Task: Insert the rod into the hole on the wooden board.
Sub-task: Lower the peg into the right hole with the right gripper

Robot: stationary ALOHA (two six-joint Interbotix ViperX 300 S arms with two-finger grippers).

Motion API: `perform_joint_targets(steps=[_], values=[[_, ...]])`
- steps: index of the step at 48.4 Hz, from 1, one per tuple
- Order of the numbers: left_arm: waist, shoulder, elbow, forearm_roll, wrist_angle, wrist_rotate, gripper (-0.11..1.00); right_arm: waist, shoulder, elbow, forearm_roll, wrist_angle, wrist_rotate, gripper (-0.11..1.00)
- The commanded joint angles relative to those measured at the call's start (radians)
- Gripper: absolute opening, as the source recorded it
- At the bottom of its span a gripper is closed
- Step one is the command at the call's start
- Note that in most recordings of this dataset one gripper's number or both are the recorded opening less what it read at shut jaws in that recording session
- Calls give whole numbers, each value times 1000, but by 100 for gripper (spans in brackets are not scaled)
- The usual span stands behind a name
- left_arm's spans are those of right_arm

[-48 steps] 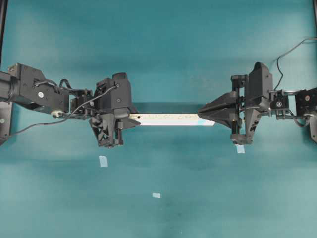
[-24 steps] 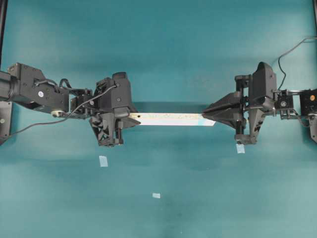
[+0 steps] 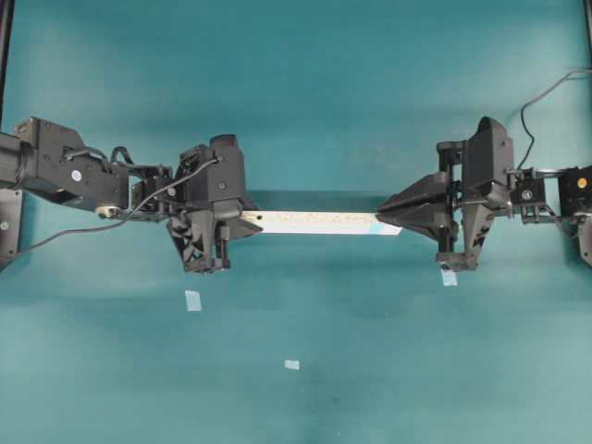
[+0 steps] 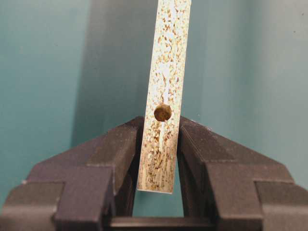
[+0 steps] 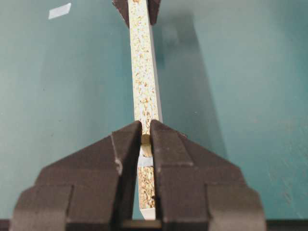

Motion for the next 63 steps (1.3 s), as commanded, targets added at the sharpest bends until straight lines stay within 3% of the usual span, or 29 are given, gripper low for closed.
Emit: perform_joint_targets(steps=[1, 46, 63], values=[[6, -14, -15, 3, -3, 3, 33, 6, -11, -8, 2, 6, 2, 9], [6, -12, -20, 3, -5, 2, 33, 20, 89, -41, 2, 31, 3, 9], [6, -18, -18, 3, -3, 2, 33, 20, 54, -38, 2, 64, 0, 9]])
